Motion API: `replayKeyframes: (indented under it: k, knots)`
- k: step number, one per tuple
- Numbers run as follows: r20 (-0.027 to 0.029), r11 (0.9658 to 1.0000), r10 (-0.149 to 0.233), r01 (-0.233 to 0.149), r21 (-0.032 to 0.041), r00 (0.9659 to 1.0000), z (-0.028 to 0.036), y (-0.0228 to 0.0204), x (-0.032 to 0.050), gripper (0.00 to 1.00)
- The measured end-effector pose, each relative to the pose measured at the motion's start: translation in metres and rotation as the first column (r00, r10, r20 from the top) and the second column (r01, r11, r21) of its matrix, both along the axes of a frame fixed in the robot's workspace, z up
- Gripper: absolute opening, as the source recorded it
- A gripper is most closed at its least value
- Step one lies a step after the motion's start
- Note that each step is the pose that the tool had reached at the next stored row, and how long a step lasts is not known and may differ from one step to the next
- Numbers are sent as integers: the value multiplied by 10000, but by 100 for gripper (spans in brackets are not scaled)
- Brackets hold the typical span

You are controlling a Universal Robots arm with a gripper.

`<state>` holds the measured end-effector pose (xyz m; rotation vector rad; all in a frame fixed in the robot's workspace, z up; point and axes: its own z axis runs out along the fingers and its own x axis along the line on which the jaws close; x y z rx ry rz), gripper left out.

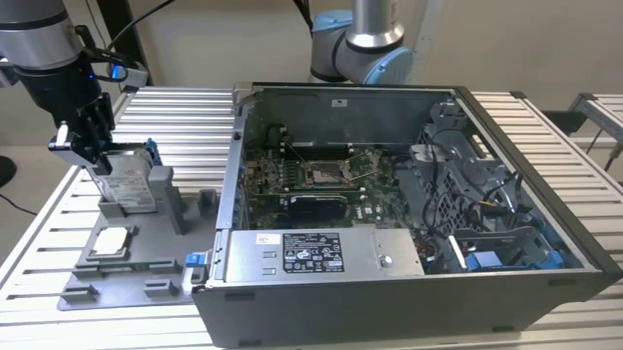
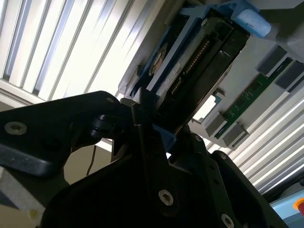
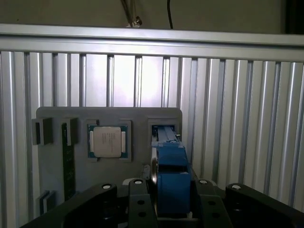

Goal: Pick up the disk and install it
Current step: 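Pick up the disk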

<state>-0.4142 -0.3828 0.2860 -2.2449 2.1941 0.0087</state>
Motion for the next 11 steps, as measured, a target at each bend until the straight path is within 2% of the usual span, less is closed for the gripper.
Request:
replayKeyframes:
  k: [11]
  knots:
    - [1, 10000, 2, -2, 3, 10000, 0, -42, 0, 0]
